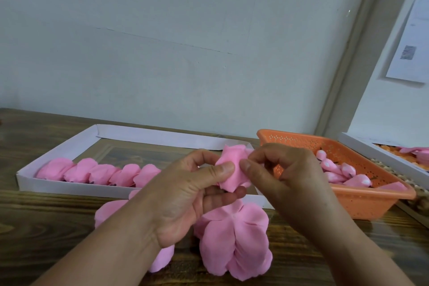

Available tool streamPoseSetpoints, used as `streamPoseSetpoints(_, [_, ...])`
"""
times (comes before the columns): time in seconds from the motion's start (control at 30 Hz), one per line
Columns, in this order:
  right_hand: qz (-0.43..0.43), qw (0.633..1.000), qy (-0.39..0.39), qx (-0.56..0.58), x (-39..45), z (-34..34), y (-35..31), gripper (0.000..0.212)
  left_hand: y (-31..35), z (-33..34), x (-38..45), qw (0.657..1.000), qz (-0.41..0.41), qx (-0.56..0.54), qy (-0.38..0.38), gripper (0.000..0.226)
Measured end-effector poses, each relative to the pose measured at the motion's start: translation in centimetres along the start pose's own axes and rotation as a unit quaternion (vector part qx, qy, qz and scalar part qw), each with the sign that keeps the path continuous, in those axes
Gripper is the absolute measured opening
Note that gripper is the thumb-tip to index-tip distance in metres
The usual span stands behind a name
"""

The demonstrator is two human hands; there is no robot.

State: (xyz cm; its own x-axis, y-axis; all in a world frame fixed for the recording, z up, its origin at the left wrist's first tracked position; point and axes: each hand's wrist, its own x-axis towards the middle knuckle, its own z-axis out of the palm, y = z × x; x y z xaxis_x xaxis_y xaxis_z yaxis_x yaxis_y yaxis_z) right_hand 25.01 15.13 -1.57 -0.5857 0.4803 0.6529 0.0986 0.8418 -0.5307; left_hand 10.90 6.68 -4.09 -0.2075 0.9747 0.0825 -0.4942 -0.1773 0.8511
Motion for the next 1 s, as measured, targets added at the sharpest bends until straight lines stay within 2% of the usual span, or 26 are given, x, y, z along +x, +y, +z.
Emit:
streamPoseSetpoints(0.13, [-0.029, 0.997, 0.054, -0.045, -0.1, 0.4, -0.1, 0.017, -0.1, 0.2, -0.1, 1.000, 0.011, 0.021, 0.001, 0.048])
streamPoseSetpoints(0.3, [-0.067, 0.982, 0.115, -0.136, -0.4, 1.1, -0.7, 0.002, -0.3, 0.6, -0.1, 0.999, 0.031, 0.044, 0.005, 0.040])
streamPoseSetpoints(0.4, [-0.089, 0.973, 0.153, -0.148, -0.6, 1.6, -1.0, 0.011, -0.4, 0.8, 0.0, 0.997, 0.046, 0.053, 0.020, 0.033])
streamPoseSetpoints(0.6, [-0.118, 0.969, 0.172, -0.132, -0.9, 2.3, -1.1, 0.019, -0.7, 0.8, 0.1, 0.993, 0.073, 0.083, 0.048, 0.031])
streamPoseSetpoints(0.7, [-0.101, 0.979, 0.153, -0.092, -1.0, 2.3, -1.1, 0.016, -0.6, 0.8, 0.1, 0.992, 0.079, 0.090, 0.047, 0.031])
streamPoseSetpoints(0.8, [-0.018, 0.997, 0.068, 0.040, -0.8, 1.6, -1.0, 0.027, -0.3, 0.8, 0.2, 0.993, 0.077, 0.073, 0.042, 0.028])
streamPoseSetpoints(0.9, [0.026, 0.990, -0.010, 0.139, -0.4, 0.4, -0.5, 0.035, 0.0, 0.5, 0.2, 0.995, 0.068, 0.067, 0.030, 0.035])
streamPoseSetpoints(1.0, [0.044, 0.982, -0.026, 0.181, 0.1, -0.1, 0.2, 0.035, 0.0, 0.4, 0.0, 0.995, 0.054, 0.077, 0.012, 0.043])
